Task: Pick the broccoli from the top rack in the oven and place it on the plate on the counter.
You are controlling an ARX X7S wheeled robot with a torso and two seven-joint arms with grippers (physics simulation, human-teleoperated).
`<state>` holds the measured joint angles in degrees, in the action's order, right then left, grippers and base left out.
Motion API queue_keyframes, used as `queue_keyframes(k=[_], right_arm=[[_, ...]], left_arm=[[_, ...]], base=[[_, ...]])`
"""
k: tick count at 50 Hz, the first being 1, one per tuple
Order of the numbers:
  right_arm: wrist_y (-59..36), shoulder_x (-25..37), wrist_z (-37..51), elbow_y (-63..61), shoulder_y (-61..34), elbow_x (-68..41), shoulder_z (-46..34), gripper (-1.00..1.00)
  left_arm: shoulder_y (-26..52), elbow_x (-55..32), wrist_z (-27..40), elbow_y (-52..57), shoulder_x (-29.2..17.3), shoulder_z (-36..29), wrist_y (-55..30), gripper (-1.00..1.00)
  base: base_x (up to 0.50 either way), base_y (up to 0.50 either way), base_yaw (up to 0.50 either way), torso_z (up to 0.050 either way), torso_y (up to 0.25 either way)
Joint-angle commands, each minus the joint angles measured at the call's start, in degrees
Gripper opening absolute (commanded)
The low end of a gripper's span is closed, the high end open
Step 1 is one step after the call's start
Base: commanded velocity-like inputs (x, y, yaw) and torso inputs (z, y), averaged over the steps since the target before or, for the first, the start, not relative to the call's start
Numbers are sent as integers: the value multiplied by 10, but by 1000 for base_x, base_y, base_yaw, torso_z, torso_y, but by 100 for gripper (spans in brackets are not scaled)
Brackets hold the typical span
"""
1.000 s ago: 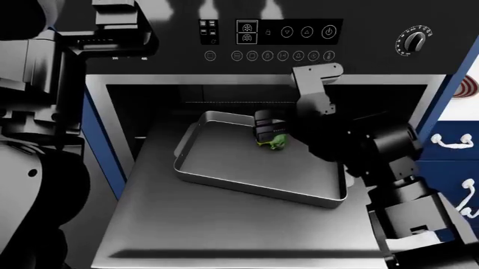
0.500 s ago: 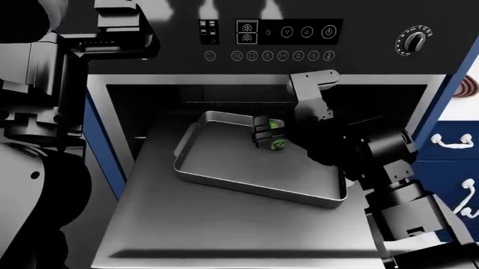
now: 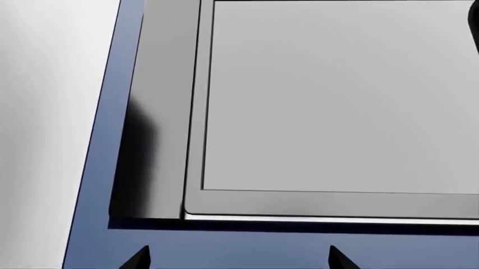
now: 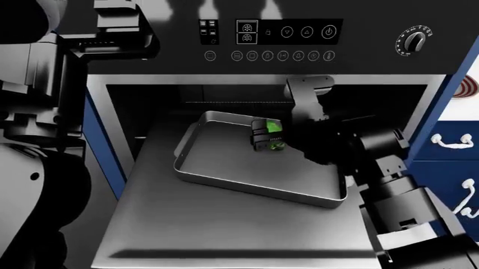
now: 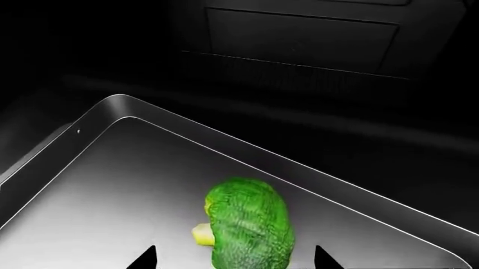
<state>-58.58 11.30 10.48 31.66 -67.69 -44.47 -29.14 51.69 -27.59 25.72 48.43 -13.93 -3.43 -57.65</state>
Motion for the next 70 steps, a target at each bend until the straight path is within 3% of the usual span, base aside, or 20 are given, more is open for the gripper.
queue_keyframes(k=[1, 40, 70], right_arm=[[11, -8, -10, 34, -11, 6, -5, 100], [97, -26, -55, 131, -30, 43, -35, 100], [102, -55, -69, 210, -59, 56, -57, 100]], left_arm=[[-2, -4, 4, 0, -2, -1, 2, 100], [-18, -13, 17, 6, -8, -12, 12, 100], [-39, -16, 19, 0, -16, -14, 36, 100]], base=[[0, 0, 0, 0, 0], [0, 0, 0, 0, 0], [0, 0, 0, 0, 0]])
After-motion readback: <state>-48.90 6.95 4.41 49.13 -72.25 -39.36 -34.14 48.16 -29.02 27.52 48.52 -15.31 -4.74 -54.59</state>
